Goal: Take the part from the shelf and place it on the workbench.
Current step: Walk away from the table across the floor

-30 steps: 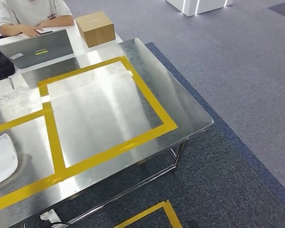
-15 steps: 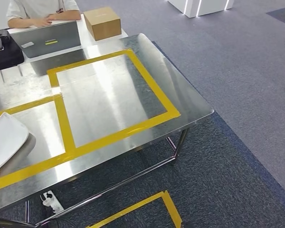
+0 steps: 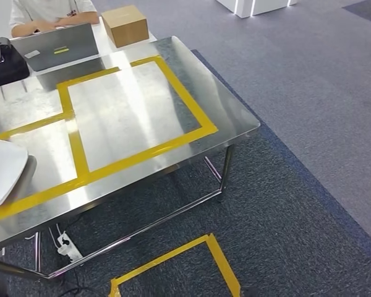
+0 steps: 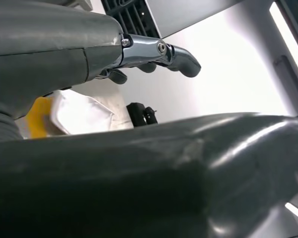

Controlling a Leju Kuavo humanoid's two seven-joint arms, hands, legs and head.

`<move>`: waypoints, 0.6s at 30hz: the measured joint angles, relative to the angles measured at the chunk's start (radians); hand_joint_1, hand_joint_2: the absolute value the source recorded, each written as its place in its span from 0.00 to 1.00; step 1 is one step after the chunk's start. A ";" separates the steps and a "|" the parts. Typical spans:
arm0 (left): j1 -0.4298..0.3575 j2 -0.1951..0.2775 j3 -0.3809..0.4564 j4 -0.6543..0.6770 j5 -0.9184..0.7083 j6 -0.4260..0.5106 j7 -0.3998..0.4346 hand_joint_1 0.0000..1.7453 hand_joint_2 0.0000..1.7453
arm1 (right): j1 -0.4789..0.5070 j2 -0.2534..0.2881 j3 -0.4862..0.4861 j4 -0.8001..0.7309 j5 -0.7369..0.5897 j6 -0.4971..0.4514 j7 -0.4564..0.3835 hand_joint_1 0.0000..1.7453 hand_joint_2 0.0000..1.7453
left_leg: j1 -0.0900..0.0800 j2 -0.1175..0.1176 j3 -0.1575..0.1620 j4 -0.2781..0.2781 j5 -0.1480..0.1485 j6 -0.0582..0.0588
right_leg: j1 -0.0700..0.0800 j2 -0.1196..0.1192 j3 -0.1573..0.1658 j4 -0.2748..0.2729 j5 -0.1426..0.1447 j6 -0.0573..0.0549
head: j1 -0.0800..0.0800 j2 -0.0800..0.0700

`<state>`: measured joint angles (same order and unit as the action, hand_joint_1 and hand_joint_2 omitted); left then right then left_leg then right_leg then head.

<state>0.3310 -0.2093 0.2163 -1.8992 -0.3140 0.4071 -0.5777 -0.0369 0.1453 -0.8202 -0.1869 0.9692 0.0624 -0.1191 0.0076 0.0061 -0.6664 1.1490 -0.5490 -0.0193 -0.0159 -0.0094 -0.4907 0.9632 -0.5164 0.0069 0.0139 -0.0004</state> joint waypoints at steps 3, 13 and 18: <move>-0.001 -0.002 0.002 0.016 -0.016 -0.005 0.013 0.00 0.00 | 0.001 0.000 0.000 0.000 0.007 0.001 0.002 0.00 0.00 | 0.000 0.000 0.005 0.136 -0.057 -0.002 | 0.006 -0.003 -0.041 0.007 0.034 -0.002 | -0.002 0.000; -0.012 -0.009 0.008 0.051 -0.030 -0.012 0.028 0.00 0.00 | 0.001 0.003 0.000 0.000 0.012 0.003 0.005 0.00 0.00 | -0.011 0.001 0.203 -0.191 0.032 0.058 | 0.008 0.000 -0.134 0.054 0.067 0.037 | -0.001 0.000; -0.015 -0.016 0.010 0.066 -0.031 -0.014 0.033 0.00 0.00 | 0.002 0.003 -0.004 0.000 0.014 0.003 0.005 0.00 0.00 | -0.012 0.006 0.125 -0.187 0.092 0.066 | 0.006 0.006 -0.183 0.310 -0.103 0.051 | 0.004 0.000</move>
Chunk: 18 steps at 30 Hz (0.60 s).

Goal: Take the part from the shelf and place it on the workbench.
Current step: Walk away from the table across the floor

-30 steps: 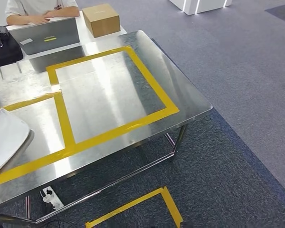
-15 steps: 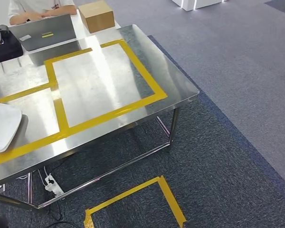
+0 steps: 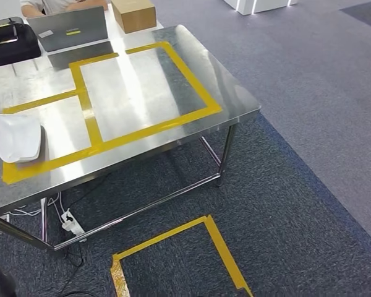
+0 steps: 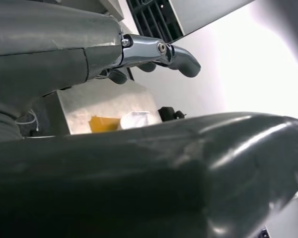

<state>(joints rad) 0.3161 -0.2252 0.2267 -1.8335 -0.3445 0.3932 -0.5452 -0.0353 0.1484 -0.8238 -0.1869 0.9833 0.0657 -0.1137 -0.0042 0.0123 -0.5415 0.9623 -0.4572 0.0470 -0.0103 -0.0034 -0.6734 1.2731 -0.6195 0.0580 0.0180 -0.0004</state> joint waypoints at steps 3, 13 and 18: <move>-0.006 -0.001 0.003 0.020 -0.006 -0.010 0.025 0.00 0.00 | -0.002 0.000 -0.001 0.000 0.006 0.000 0.001 0.00 0.00 | 0.000 0.002 -0.054 0.018 0.030 -0.008 | -0.003 0.000 0.101 -0.067 0.081 0.002 | 0.000 0.000; -0.071 0.002 0.103 0.337 -0.066 -0.124 0.175 0.00 0.00 | -0.007 -0.003 -0.004 0.000 0.038 0.004 0.011 0.00 0.00 | 0.004 -0.003 -0.133 0.205 -0.095 -0.056 | 0.001 -0.005 0.210 -0.311 0.084 -0.054 | -0.002 0.000; -0.169 0.017 0.220 0.746 -0.135 -0.113 0.113 0.00 0.00 | -0.010 -0.004 -0.001 0.000 0.081 0.011 0.029 0.00 0.00 | 0.002 -0.006 -0.055 0.246 -0.070 -0.044 | 0.011 -0.007 0.144 -0.286 0.127 -0.057 | -0.003 0.000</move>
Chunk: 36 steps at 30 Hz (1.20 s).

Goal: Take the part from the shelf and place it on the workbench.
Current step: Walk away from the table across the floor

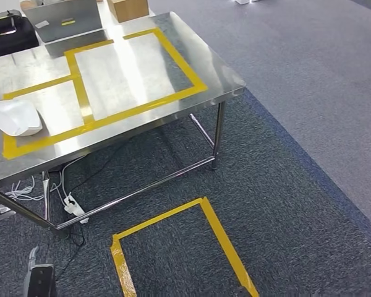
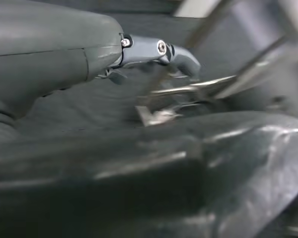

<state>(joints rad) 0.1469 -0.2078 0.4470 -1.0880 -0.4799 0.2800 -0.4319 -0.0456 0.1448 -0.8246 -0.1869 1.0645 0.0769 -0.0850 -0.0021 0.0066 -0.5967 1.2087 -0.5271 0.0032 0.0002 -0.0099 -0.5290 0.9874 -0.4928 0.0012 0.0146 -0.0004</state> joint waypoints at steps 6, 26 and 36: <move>-0.081 0.037 0.122 0.363 -0.023 0.022 -0.044 0.00 0.00 | -0.007 -0.001 0.031 0.000 0.059 0.000 0.017 0.00 0.00 | -0.012 0.000 0.108 -0.221 0.020 0.036 | 0.001 0.000 -0.047 0.014 0.037 0.024 | 0.000 0.000; -0.129 0.059 0.245 0.731 -0.117 0.034 0.154 0.00 0.00 | -0.009 -0.024 0.049 -0.001 0.067 -0.062 -0.001 0.00 0.00 | 0.001 0.002 -0.102 -0.038 0.001 -0.015 | -0.015 0.007 0.041 -0.024 -0.016 0.007 | 0.003 0.000; -0.139 0.043 0.247 0.800 -0.240 0.036 0.236 0.00 0.00 | -0.014 -0.030 0.025 -0.001 0.030 -0.079 -0.006 0.00 0.00 | 0.002 -0.070 0.115 -0.245 0.031 0.014 | -0.018 0.080 -0.032 -0.020 0.051 0.037 | 0.001 0.000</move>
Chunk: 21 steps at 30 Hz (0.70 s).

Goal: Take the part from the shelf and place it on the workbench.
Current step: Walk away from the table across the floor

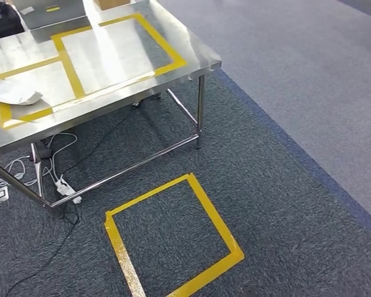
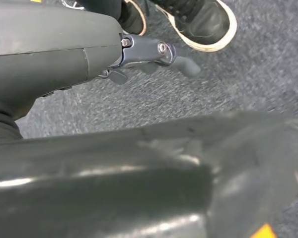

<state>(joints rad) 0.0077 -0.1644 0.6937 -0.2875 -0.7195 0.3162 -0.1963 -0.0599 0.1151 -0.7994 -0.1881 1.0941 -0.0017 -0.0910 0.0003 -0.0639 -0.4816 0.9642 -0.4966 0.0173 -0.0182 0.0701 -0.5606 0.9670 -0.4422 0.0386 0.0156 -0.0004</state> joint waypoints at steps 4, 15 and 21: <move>-0.007 -0.007 -0.003 0.007 -0.002 0.001 0.001 0.00 0.00 | 0.005 -0.005 -0.008 0.000 -0.001 0.000 0.001 0.00 0.00 | 0.007 0.050 -0.006 -0.015 0.016 0.021 | 0.001 -0.037 -0.061 0.104 -0.067 0.016 | 0.011 0.000; -0.014 -0.011 -0.005 0.020 -0.003 0.002 0.001 0.00 0.00 | 0.002 -0.011 -0.013 0.000 -0.001 0.000 0.000 0.00 0.00 | -0.004 0.167 -0.038 0.036 0.007 -0.004 | 0.008 -0.127 0.026 0.029 -0.050 0.002 | 0.017 0.000; -0.014 -0.011 -0.005 0.023 -0.003 0.002 0.001 0.00 0.00 | 0.004 -0.011 -0.016 0.000 -0.002 0.001 0.000 0.00 0.00 | 0.006 0.083 -0.118 0.251 -0.135 -0.026 | 0.006 -0.070 0.001 0.028 -0.027 -0.034 | 0.013 0.000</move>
<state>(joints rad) -0.0064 -0.1755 0.6883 -0.2649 -0.7221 0.3182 -0.1953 -0.0562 0.1038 -0.8156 -0.1884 1.0925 -0.0011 -0.0907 0.0065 0.0192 -0.6001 1.2154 -0.6316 -0.0091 -0.0122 0.0002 -0.5599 0.9954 -0.4689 0.0048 0.0291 -0.0004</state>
